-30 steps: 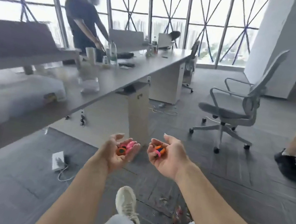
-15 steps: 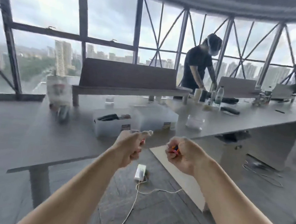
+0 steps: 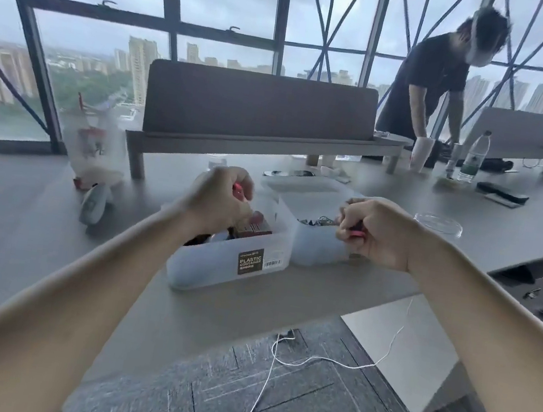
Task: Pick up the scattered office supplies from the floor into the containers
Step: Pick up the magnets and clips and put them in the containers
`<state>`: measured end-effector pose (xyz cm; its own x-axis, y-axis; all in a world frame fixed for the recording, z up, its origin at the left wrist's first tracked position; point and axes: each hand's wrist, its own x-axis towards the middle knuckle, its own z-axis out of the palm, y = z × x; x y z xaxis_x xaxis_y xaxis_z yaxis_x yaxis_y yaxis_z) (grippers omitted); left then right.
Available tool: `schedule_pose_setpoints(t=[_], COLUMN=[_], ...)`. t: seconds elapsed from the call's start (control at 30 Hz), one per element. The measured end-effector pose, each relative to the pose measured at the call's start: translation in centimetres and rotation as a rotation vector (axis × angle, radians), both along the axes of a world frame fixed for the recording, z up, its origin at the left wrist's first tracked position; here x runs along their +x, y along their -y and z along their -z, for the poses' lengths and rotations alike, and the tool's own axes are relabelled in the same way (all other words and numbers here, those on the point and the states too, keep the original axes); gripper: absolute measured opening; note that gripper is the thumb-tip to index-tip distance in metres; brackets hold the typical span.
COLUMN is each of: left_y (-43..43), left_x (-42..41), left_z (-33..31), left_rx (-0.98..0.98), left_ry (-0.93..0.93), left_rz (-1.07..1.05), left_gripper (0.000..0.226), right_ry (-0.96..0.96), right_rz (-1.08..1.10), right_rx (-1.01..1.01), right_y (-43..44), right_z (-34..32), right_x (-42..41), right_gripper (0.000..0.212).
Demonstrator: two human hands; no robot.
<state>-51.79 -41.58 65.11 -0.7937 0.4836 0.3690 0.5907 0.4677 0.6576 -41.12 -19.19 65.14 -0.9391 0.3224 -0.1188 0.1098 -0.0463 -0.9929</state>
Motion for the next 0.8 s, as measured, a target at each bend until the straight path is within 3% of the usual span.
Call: schedule_pose_setpoints(t=[0.13, 0.33, 0.47, 0.63, 0.8], left_y=[-3.0, -5.4, -7.4, -7.9, -8.9], left_x=[-3.2, -7.6, -8.6, -9.7, -11.3], left_z=[0.9, -0.7, -1.9, -2.0, -1.8], left_rx=[-0.035, -0.131, -0.293, -0.515, -0.520], left_ry=[0.106, 0.121, 0.206, 0.185, 0.283], left_rz=[0.082, 0.101, 0.080, 0.155, 0.250], left_gripper=[0.021, 0.048, 0.063, 0.037, 0.019], right_ry=[0.026, 0.150, 0.127, 0.135, 0.217], right_rz=[0.128, 0.037, -0.003, -0.099, -0.196], right_rx=[0.118, 0.377, 0.270, 0.207, 0.346], right_y=[-2.5, -3.4, -3.9, -3.2, -2.1], right_z=[-1.3, -3.0, -2.8, -2.4, -1.1], right_x=[-4.5, -9.3, -11.0, -12.8, -14.6], right_gripper=[0.033, 0.031, 0.025, 0.020, 0.019])
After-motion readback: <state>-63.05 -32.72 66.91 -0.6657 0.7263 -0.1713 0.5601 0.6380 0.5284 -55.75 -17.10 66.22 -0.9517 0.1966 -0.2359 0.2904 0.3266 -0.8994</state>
